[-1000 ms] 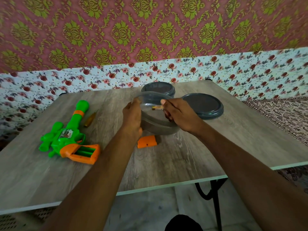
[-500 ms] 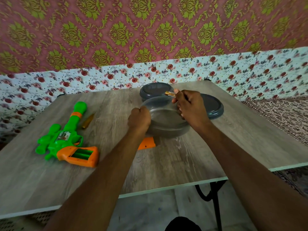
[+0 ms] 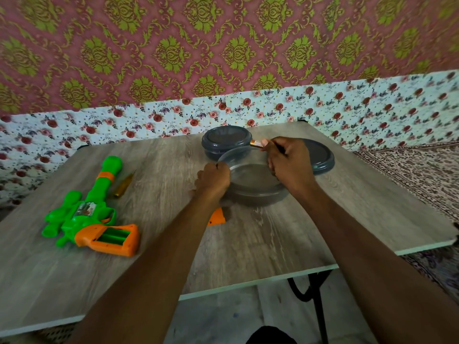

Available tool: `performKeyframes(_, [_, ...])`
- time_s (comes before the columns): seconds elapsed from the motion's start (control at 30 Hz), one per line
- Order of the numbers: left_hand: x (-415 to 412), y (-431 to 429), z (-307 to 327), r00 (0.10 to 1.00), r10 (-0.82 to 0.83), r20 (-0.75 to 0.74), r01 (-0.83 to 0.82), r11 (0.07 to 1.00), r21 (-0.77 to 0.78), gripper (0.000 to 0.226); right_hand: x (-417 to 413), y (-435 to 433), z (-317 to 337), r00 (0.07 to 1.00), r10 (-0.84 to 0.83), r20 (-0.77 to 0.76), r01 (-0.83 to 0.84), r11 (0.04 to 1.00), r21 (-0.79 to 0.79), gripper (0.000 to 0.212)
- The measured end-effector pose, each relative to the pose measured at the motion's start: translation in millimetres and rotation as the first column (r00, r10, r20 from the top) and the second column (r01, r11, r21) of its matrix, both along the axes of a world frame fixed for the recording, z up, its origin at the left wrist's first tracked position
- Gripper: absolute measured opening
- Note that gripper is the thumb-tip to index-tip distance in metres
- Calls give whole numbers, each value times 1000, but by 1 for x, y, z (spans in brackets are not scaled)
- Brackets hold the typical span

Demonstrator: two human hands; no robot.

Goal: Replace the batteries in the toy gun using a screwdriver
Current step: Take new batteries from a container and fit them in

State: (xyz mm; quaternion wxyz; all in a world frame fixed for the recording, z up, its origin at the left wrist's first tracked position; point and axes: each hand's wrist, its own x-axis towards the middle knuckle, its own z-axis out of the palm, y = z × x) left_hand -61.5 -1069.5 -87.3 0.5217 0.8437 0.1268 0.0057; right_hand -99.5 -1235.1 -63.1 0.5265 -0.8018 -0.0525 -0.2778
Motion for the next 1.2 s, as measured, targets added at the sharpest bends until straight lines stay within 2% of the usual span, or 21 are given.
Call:
performKeyframes(0.2, [-8, 18, 4, 997, 28, 75, -20, 994, -110, 56, -8, 7, 9, 987, 155, -52, -146, 979, 145, 23])
performKeyframes(0.33, [-29, 41, 5, 955, 121, 272, -76, 983, -168, 26, -22, 26, 13, 962, 258, -86, -226, 933, 280, 18])
performKeyframes(0.43, [-52, 66, 6, 897, 80, 435, 5, 982, -190, 21, -30, 44, 12, 925, 370, -83, -303, 852, 426, 22])
performKeyframes(0.53, [-71, 101, 5, 819, -40, 572, 114, 989, -95, 19, -40, 73, 8, 877, 472, -92, -369, 783, 501, 25])
performKeyframes(0.67, [-85, 148, -3, 743, -117, 659, 19, 988, 155, 18, -47, 113, -6, 845, 529, -82, -451, 786, 423, 18])
performKeyframes(0.83, [-102, 200, -5, 788, 38, 615, -201, 959, 198, 22, -52, 161, -20, 810, 574, -119, -511, 791, 336, 17])
performKeyframes(0.93, [-108, 220, -8, 789, 174, 589, -381, 891, 247, 26, -55, 185, -25, 784, 597, -170, -548, 794, 261, 19])
performKeyframes(1.07, [-112, 230, -15, 856, 378, 353, -492, 804, 333, 48, -54, 212, -37, 762, 605, -232, -571, 796, 199, 18])
performKeyframes(1.2, [-113, 237, -22, 841, 465, 276, -532, 803, 270, 67, -54, 223, -46, 762, 599, -245, -582, 800, 146, 13])
